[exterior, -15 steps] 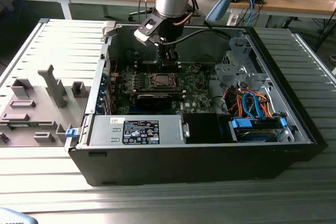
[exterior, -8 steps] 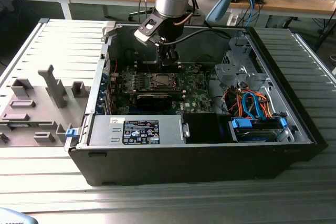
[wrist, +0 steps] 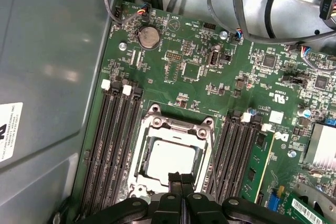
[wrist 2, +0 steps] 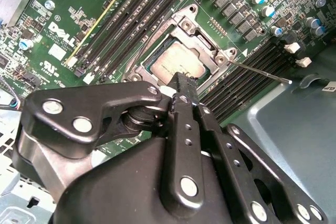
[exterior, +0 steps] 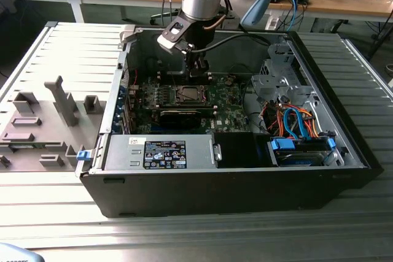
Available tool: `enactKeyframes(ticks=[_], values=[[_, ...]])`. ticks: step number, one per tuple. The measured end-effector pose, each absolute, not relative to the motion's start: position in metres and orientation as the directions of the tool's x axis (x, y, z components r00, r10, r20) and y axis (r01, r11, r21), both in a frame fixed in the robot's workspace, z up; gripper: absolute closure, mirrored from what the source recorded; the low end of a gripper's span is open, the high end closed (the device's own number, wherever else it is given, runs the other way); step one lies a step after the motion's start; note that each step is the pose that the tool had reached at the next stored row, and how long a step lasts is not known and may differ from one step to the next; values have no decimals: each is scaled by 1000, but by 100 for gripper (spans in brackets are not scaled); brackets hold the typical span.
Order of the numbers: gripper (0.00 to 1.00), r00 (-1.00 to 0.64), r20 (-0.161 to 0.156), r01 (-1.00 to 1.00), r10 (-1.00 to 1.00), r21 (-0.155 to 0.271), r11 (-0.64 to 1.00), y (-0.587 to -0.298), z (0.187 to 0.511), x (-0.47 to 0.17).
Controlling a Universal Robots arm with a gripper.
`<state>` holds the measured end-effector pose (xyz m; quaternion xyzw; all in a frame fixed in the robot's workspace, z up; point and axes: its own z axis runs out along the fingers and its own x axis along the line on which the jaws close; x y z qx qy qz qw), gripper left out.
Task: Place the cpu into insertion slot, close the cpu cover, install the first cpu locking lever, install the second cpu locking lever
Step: 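Install the first cpu locking lever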
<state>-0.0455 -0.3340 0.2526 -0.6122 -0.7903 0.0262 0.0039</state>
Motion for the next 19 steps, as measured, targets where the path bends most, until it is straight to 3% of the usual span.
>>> enactKeyframes(ticks=[19], values=[[89,-270,-26,962,963,-46,268,-334,253,-46]])
